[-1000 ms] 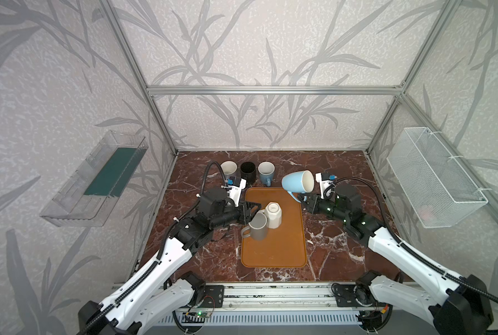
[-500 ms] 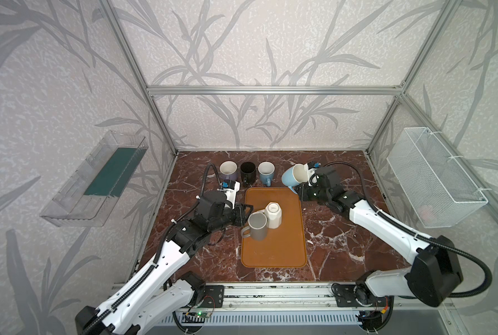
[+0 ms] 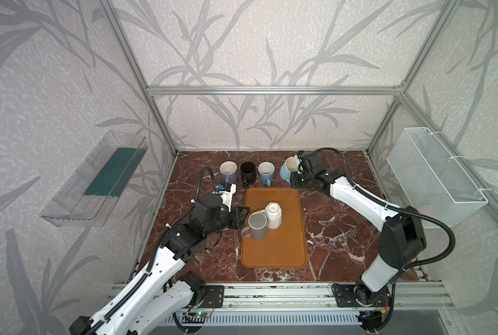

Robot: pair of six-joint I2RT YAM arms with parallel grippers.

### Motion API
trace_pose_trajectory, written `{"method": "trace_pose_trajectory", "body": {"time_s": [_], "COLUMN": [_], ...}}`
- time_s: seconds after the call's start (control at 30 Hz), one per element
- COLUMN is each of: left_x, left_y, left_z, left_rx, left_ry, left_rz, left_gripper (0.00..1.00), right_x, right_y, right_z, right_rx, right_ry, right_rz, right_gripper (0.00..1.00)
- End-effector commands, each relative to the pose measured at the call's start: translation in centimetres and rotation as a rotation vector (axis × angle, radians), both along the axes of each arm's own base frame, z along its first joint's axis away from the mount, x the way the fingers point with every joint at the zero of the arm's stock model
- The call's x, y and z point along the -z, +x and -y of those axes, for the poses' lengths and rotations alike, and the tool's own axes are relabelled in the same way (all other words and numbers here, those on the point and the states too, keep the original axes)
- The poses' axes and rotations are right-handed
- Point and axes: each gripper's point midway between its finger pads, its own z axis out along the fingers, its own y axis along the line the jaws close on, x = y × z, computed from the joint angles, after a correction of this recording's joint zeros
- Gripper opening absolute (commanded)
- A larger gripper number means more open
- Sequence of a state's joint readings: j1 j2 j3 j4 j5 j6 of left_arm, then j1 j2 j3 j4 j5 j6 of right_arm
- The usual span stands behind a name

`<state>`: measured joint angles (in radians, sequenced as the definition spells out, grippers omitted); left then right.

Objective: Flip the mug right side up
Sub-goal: 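Lower the light blue mug upright beside the blue floral mug with the right gripper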

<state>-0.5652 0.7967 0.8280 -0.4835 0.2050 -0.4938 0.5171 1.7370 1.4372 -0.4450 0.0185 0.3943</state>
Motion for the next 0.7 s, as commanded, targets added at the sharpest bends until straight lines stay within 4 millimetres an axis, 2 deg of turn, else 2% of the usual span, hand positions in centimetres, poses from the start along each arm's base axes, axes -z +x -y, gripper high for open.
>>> {"method": "trace_pose_trajectory", "body": {"time_s": [0.0, 0.3, 0.67], "left_x": [0.8, 1.2, 1.0], "left_y": [-1.0, -2.3, -2.8], "left_z": [-0.7, -1.6, -2.1], "left_rx": [-0.009, -0.017, -0.023], "left_ry": [0.008, 0.002, 0.015], "left_rz": [-0.029, -0.045, -0.049], "left_gripper": [0.37, 0.37, 0.37], "right_x": [-0.8, 1.7, 4.4], "right_y": [2.1, 4.8, 6.8], "right_z": [-0.4, -0.9, -1.0], "right_rx": [0.004, 0.019, 0.016], "right_ry": [-0.027, -0.122, -0.175], "right_rz": [0.038, -0.031, -0.079], "right_gripper": [0.00, 0.00, 0.00]}}
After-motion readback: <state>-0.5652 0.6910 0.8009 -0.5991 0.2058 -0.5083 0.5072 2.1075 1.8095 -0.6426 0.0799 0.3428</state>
